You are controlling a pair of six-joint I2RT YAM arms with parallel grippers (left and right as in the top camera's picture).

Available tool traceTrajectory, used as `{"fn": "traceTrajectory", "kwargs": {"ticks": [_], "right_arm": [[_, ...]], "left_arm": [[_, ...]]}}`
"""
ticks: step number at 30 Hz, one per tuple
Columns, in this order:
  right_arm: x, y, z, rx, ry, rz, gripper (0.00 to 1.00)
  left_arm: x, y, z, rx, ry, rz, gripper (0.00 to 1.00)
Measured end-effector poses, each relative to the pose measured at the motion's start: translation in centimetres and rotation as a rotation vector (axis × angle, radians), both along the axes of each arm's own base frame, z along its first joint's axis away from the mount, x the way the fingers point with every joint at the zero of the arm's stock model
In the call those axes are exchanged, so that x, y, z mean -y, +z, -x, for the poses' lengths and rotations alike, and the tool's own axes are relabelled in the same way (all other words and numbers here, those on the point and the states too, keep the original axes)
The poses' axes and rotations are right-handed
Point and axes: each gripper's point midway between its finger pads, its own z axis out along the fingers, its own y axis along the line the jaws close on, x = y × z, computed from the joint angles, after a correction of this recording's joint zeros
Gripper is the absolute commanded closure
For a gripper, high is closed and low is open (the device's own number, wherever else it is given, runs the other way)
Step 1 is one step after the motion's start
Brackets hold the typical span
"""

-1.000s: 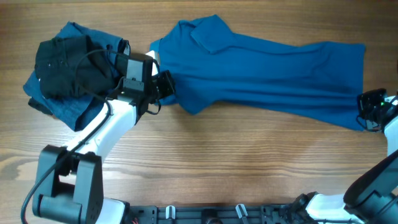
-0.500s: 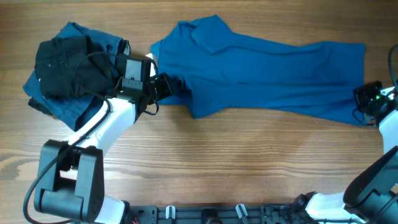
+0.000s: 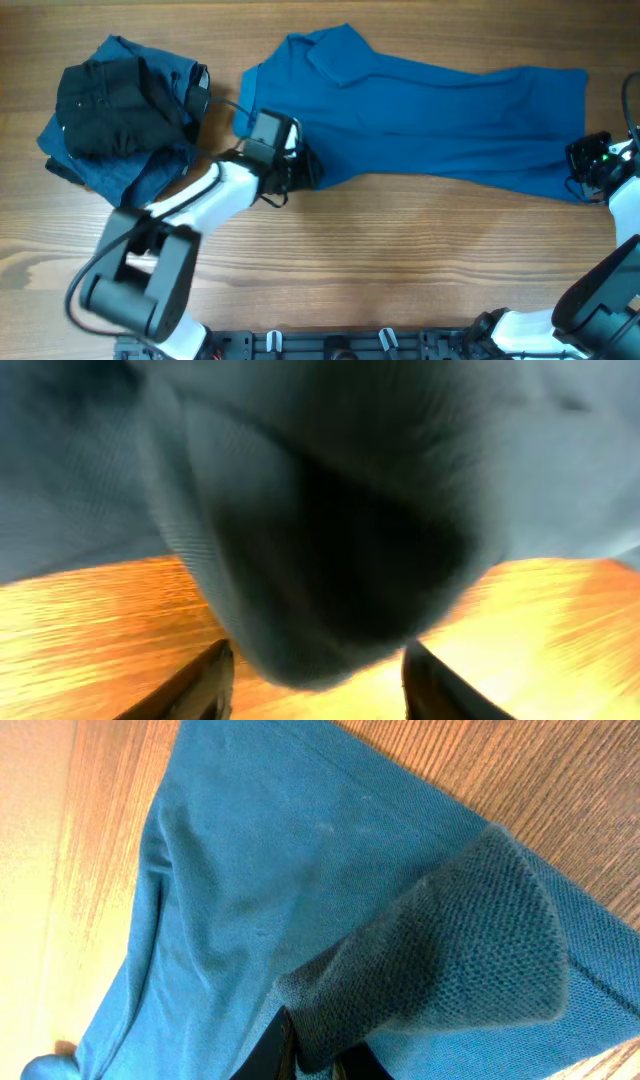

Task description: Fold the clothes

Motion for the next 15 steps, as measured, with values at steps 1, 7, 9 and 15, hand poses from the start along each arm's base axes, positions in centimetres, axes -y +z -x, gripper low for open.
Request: {"fn": "traceTrajectory", "kwargs": {"ticks": [1, 7, 9, 15], "right_arm": [[0.0, 0.0, 0.0, -0.002, 0.0, -0.001, 0.9], [-0.2, -0.2, 0.2, -0.011, 0.0, -0.009, 0.9], [-0.2, -0.2, 0.2, -0.011, 0.0, -0.009, 0.91], [-0.2, -0.2, 0.2, -0.012, 0.001, -0.009, 0.91]], "left_arm": [[0.1, -0.6, 0.0, -0.014, 0.007, -0.001, 0.8], [0.1, -1.0, -0.1, -0.026, 0.013, -0.003, 0.96], [0.0, -0.6, 0.2, -0.052, 0.013, -0.015, 0.96], [0.2, 7.8, -3.4, 0.11, 0.045, 0.058, 0.96]]}}
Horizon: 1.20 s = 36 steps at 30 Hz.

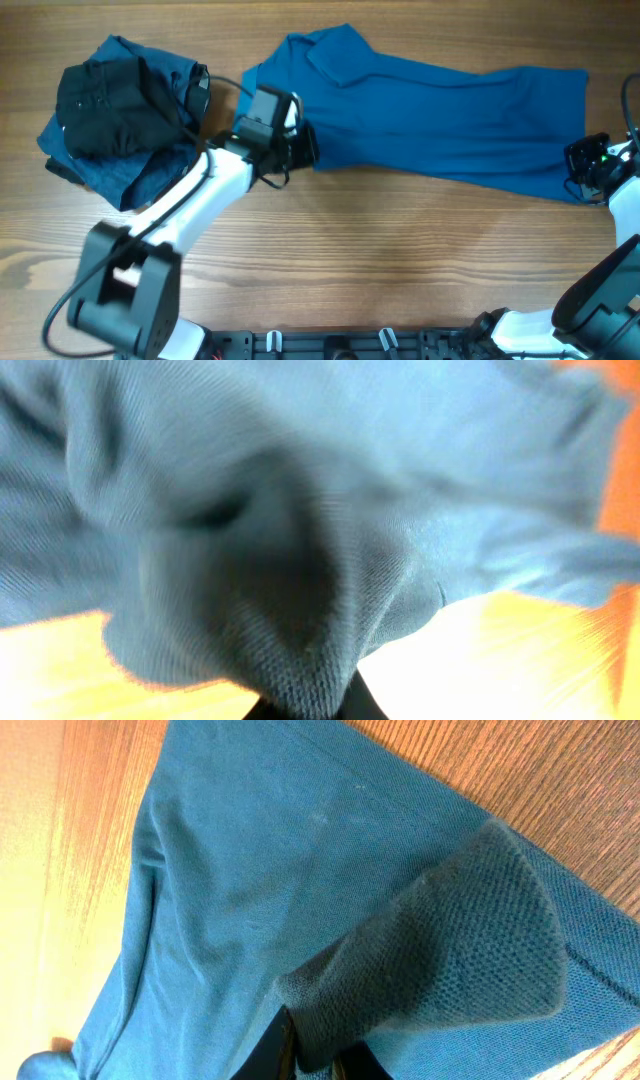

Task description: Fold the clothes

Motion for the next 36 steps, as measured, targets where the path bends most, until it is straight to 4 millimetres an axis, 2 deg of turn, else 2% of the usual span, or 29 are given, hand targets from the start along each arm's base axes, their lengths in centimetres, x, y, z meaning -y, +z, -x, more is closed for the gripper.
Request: {"fn": "traceTrajectory", "kwargs": {"ticks": [3, 4, 6, 11, 15, 16, 17, 22, 24, 26, 30, 31, 33, 34, 36], "right_arm": [[-0.1, 0.0, 0.0, 0.002, 0.006, -0.002, 0.91], [-0.1, 0.0, -0.1, 0.004, 0.007, -0.003, 0.91], [-0.1, 0.1, -0.2, 0.01, 0.012, 0.0, 0.91], [-0.1, 0.8, -1.4, 0.052, 0.033, 0.035, 0.91], [-1.9, 1.5, -3.3, 0.09, 0.108, 0.074, 0.91], [-2.2, 1.5, -3.4, 0.088, 0.118, 0.076, 0.8], [-2.4, 1.5, -3.5, 0.087, 0.124, 0.079, 0.75], [-2.5, -0.5, -1.0, -0.044, 0.074, 0.043, 0.62], [-2.4, -1.4, -0.2, -0.089, 0.057, 0.027, 0.48], [-2.5, -2.7, 0.6, -0.139, 0.042, 0.0, 0.46], [-2.8, -5.7, 1.7, -0.234, 0.016, -0.052, 0.49], [-2.7, -6.3, 1.7, -0.243, 0.01, -0.06, 0.54], [-2.7, -7.1, 1.6, -0.249, 0.004, -0.069, 0.77], [-2.4, -7.2, 1.2, -0.237, -0.003, -0.064, 0.85], [-2.2, -7.0, 0.8, -0.216, -0.005, -0.053, 0.87]], "left_arm": [[-2.1, 2.1, -1.9, 0.056, 0.072, 0.018, 0.96], [-3.3, 2.2, -2.6, 0.062, 0.107, 0.017, 0.96], [-4.2, 2.4, -3.3, 0.077, 0.135, 0.019, 0.96], [-4.8, 2.9, -4.3, 0.118, 0.158, 0.018, 0.96], [-5.0, 2.8, -4.4, 0.12, 0.167, 0.008, 0.96], [-5.1, 2.7, -4.3, 0.115, 0.168, 0.004, 0.96], [-5.2, 2.6, -4.2, 0.108, 0.169, -0.001, 0.96], [-5.3, 2.2, -3.8, 0.088, 0.171, -0.011, 0.95], [-5.3, 2.2, -3.8, 0.088, 0.17, -0.011, 0.95], [-5.3, 2.2, -3.8, 0.088, 0.17, -0.012, 0.95], [-5.3, 2.2, -3.8, 0.086, 0.17, -0.012, 0.95], [-5.3, 2.2, -3.8, 0.086, 0.17, -0.012, 0.95], [-5.3, 2.2, -3.8, 0.086, 0.17, -0.012, 0.94], [-5.3, 2.2, -3.8, 0.086, 0.17, -0.012, 0.94], [-5.3, 2.2, -3.8, 0.085, 0.17, -0.012, 0.94]]}}
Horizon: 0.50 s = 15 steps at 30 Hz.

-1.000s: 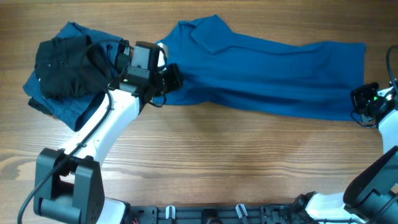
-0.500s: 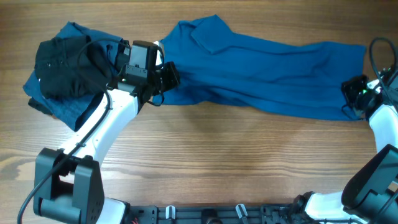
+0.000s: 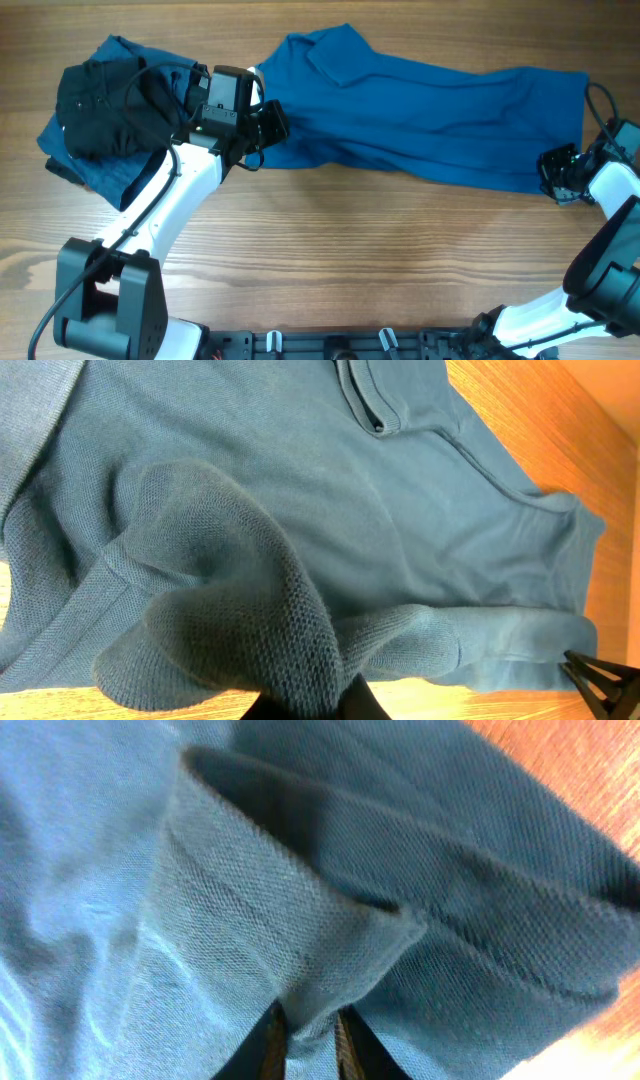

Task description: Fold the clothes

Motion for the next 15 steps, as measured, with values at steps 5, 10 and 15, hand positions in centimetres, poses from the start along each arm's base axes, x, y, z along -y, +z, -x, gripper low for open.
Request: {"fn": "traceTrajectory", "kwargs": {"ticks": [5, 10, 15], "right_arm": [[0.4, 0.3, -0.6, 0.027, 0.012, 0.023, 0.96], [0.4, 0.9, -1.2, 0.058, 0.049, 0.032, 0.96], [2.5, 8.1, -0.3, 0.172, 0.016, 0.139, 0.96]], "left_arm": [[0.0, 0.0, 0.0, 0.0, 0.0, 0.0, 0.94], [0.0, 0.0, 0.0, 0.0, -0.001, -0.001, 0.94], [-0.1, -0.2, 0.2, -0.009, -0.003, -0.005, 0.94]]}}
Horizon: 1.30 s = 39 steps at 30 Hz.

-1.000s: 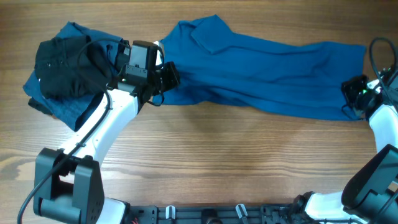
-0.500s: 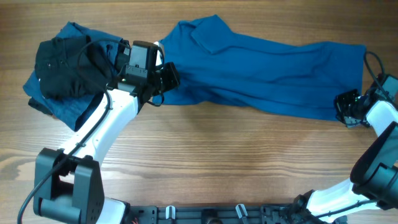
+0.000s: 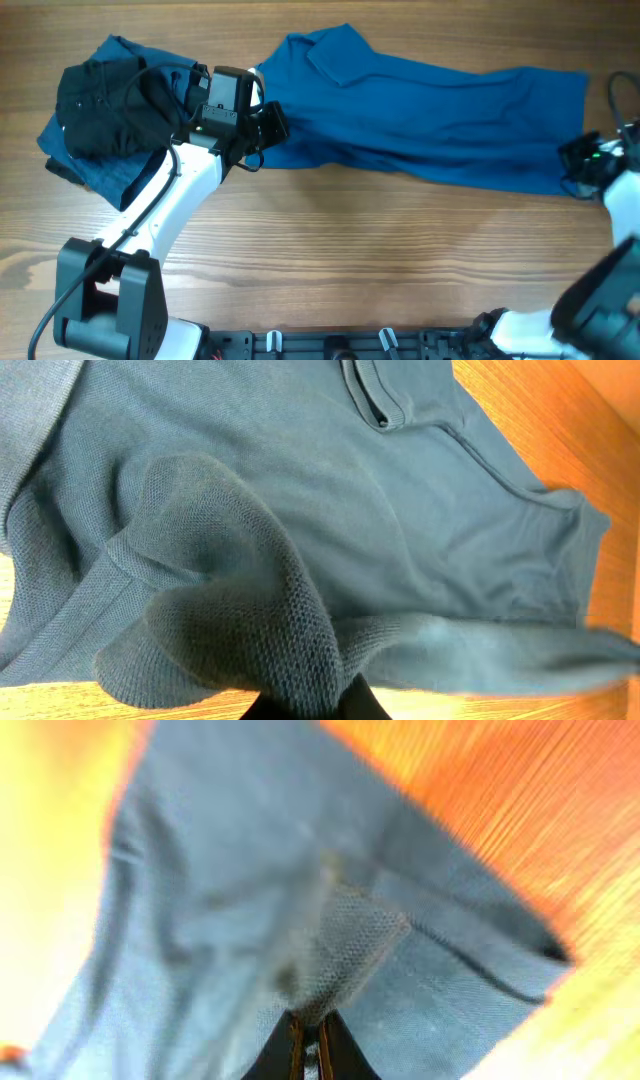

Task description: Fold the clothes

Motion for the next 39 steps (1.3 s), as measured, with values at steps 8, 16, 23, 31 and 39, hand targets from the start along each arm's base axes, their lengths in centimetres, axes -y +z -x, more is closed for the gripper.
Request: {"fn": "traceTrajectory", "kwargs": {"ticks": [8, 16, 23, 31, 39], "right_arm": [[1.2, 2.6, 1.0, 0.023, -0.044, 0.04, 0.96], [0.7, 0.0, -0.8, 0.001, -0.007, 0.025, 0.96], [1.0, -3.2, -1.1, -0.047, -0.015, -0.008, 0.96], [1.5, -2.8, 1.2, -0.088, -0.066, -0.039, 0.96], [0.6, 5.1, 6.0, -0.053, -0.135, 0.054, 0.96]], "left_arm": [[0.0, -0.1, 0.1, 0.006, -0.02, -0.015, 0.93], [-0.2, -1.4, 0.7, -0.027, -0.051, -0.052, 0.9], [0.1, -3.4, 0.5, -0.044, -0.063, -0.099, 0.85], [-0.1, -5.4, 0.4, -0.083, -0.061, -0.12, 0.96], [0.0, -5.9, 1.6, -0.127, -0.094, -0.119, 0.96]]}}
